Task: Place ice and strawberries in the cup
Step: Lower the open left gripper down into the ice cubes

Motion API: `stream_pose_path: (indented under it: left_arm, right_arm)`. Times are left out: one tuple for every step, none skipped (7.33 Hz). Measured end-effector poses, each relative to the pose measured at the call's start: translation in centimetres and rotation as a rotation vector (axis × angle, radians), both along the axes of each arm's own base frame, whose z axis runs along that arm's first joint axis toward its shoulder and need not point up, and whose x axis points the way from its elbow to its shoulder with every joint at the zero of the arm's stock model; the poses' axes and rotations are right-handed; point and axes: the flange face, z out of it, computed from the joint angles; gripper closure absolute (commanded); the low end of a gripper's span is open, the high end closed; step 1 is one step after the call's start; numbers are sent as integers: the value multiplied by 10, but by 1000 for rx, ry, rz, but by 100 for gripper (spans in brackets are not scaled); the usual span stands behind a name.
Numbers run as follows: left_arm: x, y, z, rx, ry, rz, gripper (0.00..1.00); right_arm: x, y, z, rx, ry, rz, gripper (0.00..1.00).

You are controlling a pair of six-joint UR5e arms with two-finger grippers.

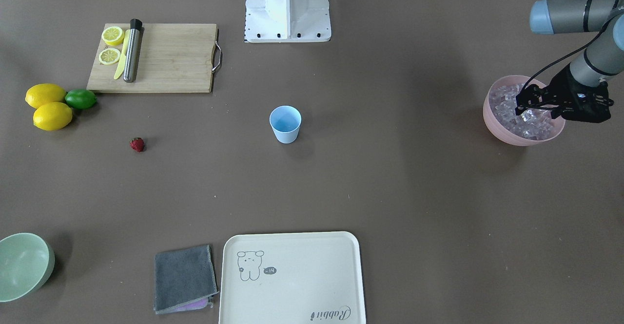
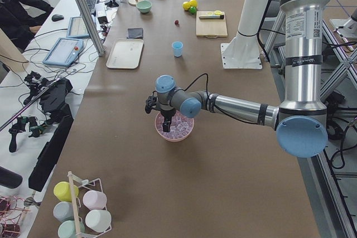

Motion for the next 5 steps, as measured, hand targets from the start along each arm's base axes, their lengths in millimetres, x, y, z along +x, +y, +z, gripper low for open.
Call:
stream_pose_path:
  left_arm:
    - [0, 0, -1, 1, 1, -1, 3]
    - [0, 0, -1, 3, 2, -2, 3]
    - [0, -1, -1, 14, -2, -7, 11]
    - [0, -2, 0, 28, -8, -16, 19]
    - [0, -2, 2, 32, -13, -20, 19]
  right_arm:
    - [0, 0, 0, 0, 0, 0, 0]
    - [0, 0, 0, 0, 0, 0, 0]
    - [0, 0, 0, 0, 0, 0, 0]
    - [0, -1, -1, 1, 0, 0, 0]
    - [0, -2, -1, 2, 0, 0, 0]
